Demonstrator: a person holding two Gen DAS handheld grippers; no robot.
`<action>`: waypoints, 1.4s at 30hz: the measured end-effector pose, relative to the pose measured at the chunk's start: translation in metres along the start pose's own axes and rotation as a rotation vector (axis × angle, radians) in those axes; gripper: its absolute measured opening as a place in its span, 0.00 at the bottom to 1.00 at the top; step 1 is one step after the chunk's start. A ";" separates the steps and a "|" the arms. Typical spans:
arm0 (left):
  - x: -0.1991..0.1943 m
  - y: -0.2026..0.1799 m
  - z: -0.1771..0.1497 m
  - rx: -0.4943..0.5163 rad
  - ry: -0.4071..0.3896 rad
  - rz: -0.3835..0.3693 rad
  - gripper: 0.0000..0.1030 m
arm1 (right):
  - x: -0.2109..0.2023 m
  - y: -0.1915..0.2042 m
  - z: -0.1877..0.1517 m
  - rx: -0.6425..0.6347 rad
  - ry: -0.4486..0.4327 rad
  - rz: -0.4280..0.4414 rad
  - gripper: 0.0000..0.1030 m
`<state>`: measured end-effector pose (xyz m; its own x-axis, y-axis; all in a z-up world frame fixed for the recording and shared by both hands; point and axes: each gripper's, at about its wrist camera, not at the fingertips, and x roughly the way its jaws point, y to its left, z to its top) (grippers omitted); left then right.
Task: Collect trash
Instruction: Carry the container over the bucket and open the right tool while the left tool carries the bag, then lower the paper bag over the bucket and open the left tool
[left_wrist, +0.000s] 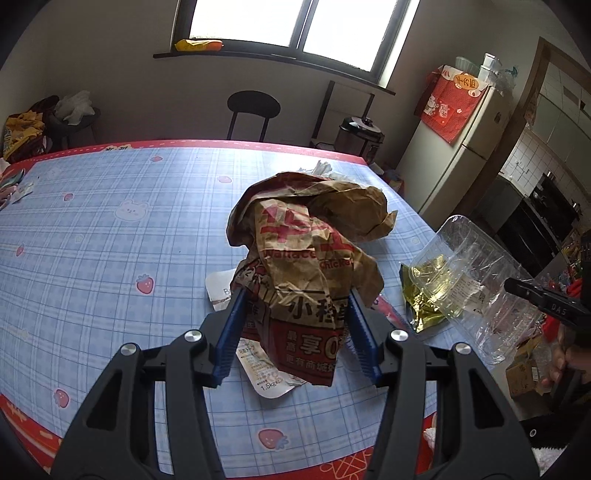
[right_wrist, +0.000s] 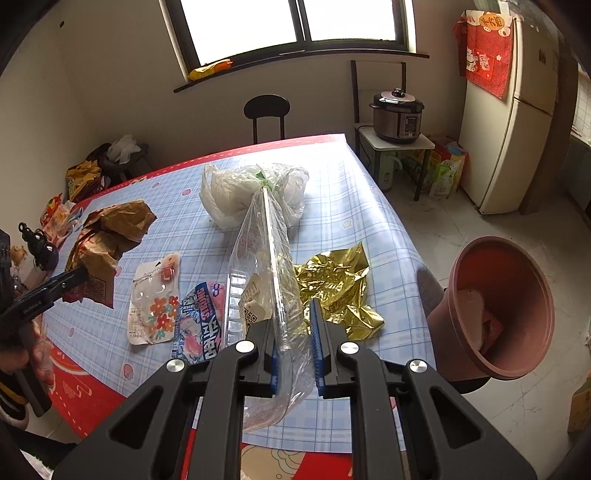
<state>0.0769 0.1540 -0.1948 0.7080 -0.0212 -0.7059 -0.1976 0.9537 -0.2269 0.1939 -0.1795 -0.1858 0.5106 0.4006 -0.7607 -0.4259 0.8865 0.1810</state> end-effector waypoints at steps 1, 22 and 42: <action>-0.003 -0.005 0.003 0.007 -0.008 -0.007 0.53 | -0.003 -0.004 0.000 0.008 -0.007 -0.003 0.15; -0.002 -0.169 0.041 0.154 -0.070 -0.165 0.54 | -0.082 -0.205 -0.009 0.232 -0.141 -0.279 0.15; 0.011 -0.234 0.040 0.193 -0.067 -0.119 0.54 | -0.060 -0.297 0.027 0.266 -0.163 -0.288 0.69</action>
<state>0.1584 -0.0575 -0.1229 0.7633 -0.1235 -0.6342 0.0190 0.9854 -0.1690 0.3102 -0.4608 -0.1768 0.7011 0.1399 -0.6993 -0.0516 0.9880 0.1459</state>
